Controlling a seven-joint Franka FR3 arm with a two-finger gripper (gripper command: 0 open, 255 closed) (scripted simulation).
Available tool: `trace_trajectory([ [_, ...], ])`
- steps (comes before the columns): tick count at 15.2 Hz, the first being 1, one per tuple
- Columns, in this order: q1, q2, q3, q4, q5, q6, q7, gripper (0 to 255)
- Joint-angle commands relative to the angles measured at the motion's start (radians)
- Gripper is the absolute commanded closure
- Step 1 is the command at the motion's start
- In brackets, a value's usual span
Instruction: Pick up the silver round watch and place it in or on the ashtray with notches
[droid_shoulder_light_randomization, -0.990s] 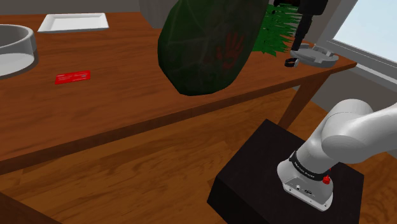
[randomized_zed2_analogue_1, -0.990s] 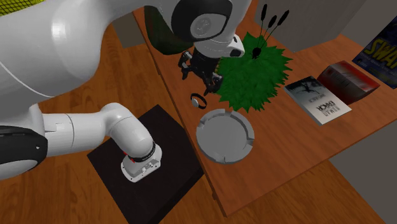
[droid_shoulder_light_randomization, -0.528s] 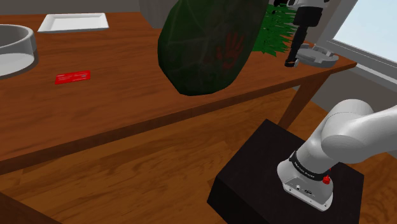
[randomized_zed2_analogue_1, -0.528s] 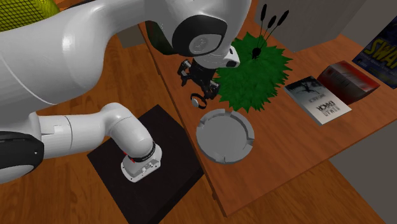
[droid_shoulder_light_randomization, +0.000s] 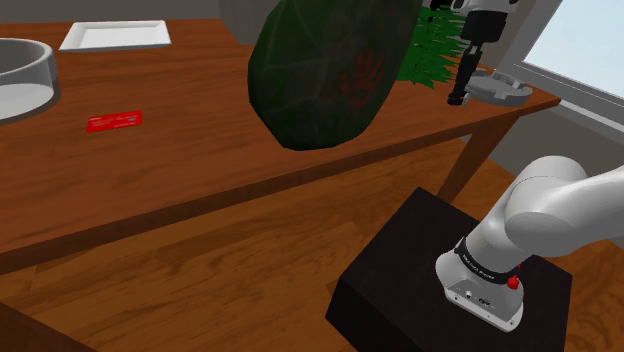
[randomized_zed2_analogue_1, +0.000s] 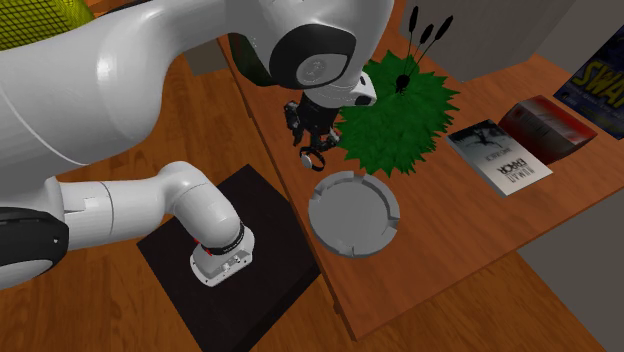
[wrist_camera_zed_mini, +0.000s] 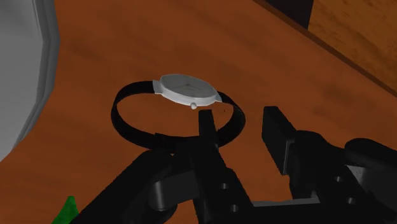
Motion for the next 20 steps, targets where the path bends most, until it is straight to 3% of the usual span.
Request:
trace_trajectory([
  [1, 0.000, 0.003, -0.001, -0.006, 0.001, -0.003, 0.000, 255],
  [8, 0.000, 0.003, -0.002, -0.007, 0.001, -0.002, -0.001, 255],
  [20, 0.017, 0.053, 0.013, 0.189, 0.026, -0.148, 0.011, 255],
])
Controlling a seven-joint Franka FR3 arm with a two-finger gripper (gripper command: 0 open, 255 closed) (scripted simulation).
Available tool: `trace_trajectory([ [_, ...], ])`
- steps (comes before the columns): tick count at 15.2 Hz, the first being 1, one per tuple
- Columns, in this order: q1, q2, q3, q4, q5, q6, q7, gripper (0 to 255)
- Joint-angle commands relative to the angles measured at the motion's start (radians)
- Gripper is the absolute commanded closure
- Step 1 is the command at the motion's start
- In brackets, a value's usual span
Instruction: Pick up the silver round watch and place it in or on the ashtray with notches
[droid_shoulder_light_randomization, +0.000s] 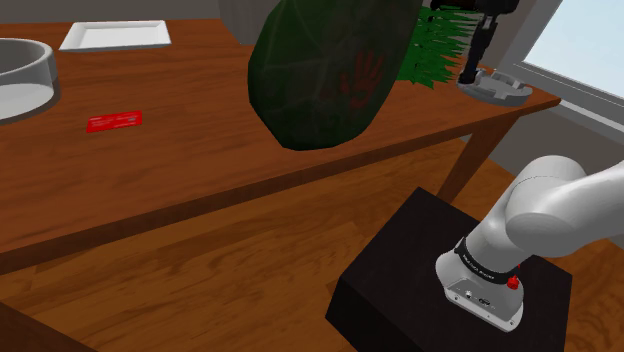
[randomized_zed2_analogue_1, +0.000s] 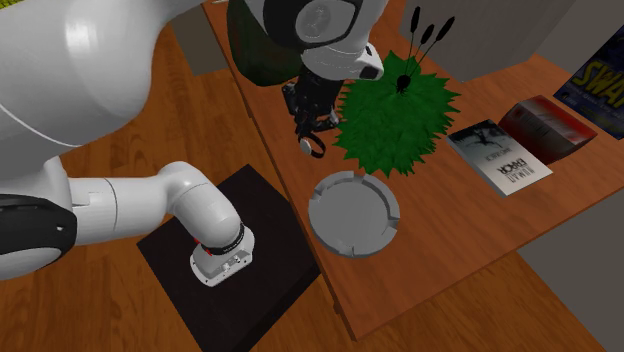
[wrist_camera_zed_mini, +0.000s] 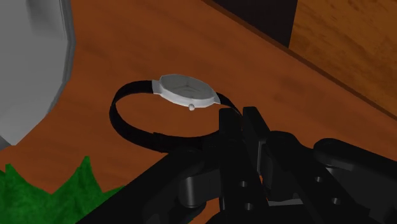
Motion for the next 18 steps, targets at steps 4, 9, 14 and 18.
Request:
trace_trajectory([
  [4, 0.008, 0.029, 0.003, 0.090, 0.010, -0.062, 0.004, 255],
  [9, 0.011, 0.058, -0.018, 0.171, 0.001, -0.114, -0.020, 255],
  [14, 0.006, 0.108, -0.133, 0.262, -0.076, -0.152, -0.158, 255],
  [18, 0.011, 0.170, -0.235, 0.355, -0.127, -0.175, -0.279, 255],
])
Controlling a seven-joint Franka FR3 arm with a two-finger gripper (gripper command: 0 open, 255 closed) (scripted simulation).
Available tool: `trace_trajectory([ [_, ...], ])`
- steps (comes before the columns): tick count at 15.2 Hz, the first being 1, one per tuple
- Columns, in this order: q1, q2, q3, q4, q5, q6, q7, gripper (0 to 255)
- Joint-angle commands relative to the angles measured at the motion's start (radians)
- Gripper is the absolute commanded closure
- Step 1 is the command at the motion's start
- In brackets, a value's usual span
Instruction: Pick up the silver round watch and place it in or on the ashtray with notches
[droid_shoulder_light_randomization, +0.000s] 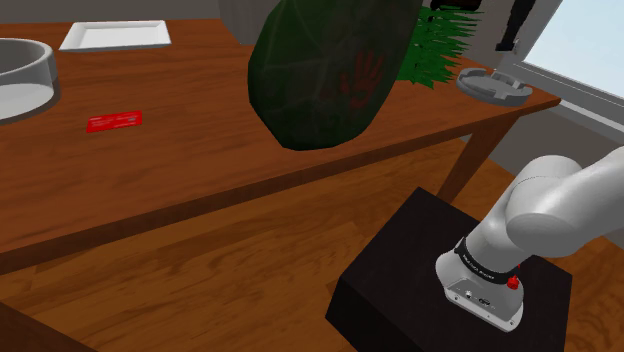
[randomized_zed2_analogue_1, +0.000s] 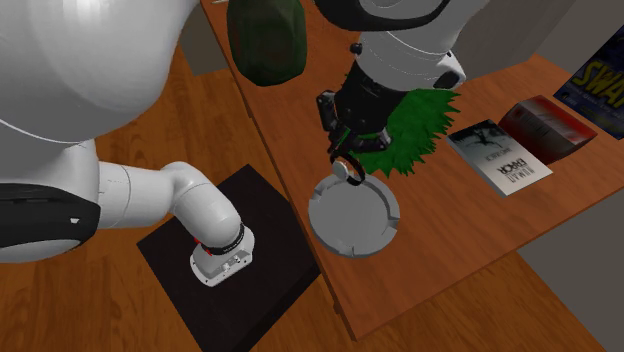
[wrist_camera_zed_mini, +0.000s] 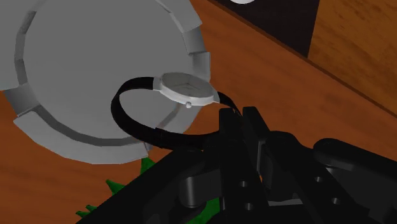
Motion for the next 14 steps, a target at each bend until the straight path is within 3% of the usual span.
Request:
trace_trajectory([
  [1, 0.001, 0.027, -0.052, 0.045, -0.027, -0.013, -0.065, 255],
  [2, 0.003, 0.043, -0.075, 0.067, -0.034, -0.017, -0.092, 255],
  [14, -0.023, -0.037, -0.073, -0.160, -0.066, 0.136, -0.070, 255],
])
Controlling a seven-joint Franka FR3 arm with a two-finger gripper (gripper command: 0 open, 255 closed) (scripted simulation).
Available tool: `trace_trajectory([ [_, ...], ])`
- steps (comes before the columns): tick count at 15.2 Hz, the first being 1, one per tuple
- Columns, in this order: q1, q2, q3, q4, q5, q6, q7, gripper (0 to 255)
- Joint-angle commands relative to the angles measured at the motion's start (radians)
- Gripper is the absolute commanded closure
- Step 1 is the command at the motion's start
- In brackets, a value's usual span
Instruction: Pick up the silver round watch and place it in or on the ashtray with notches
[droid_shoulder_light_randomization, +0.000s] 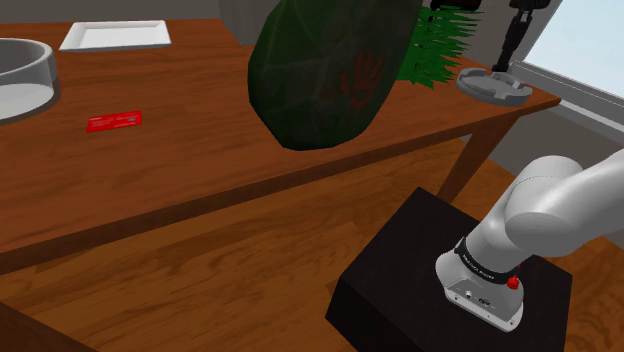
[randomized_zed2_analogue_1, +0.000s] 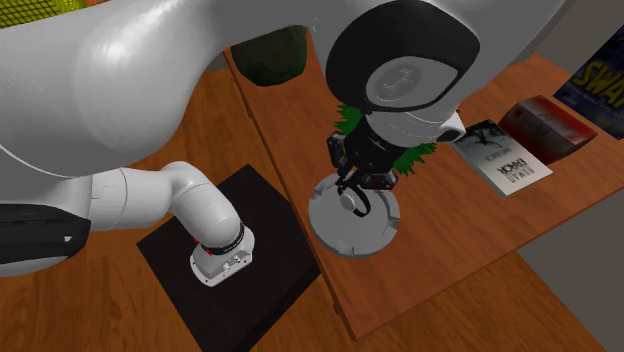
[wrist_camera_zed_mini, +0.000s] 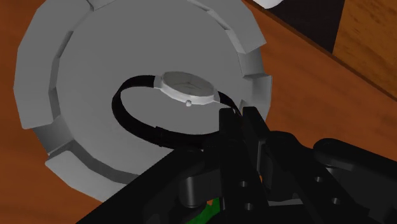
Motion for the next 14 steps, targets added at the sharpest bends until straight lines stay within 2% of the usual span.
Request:
trace_trajectory([
  [1, -0.005, -0.013, -0.001, -0.036, -0.006, 0.025, 0.003, 255],
  [4, -0.011, -0.028, -0.005, -0.091, -0.014, 0.066, 0.006, 255],
  [12, -0.011, -0.028, -0.005, -0.091, -0.014, 0.066, 0.006, 255],
  [13, -0.011, -0.028, -0.005, -0.091, -0.014, 0.066, 0.006, 0],
  [14, -0.011, -0.028, -0.005, -0.091, -0.014, 0.066, 0.006, 0],
])
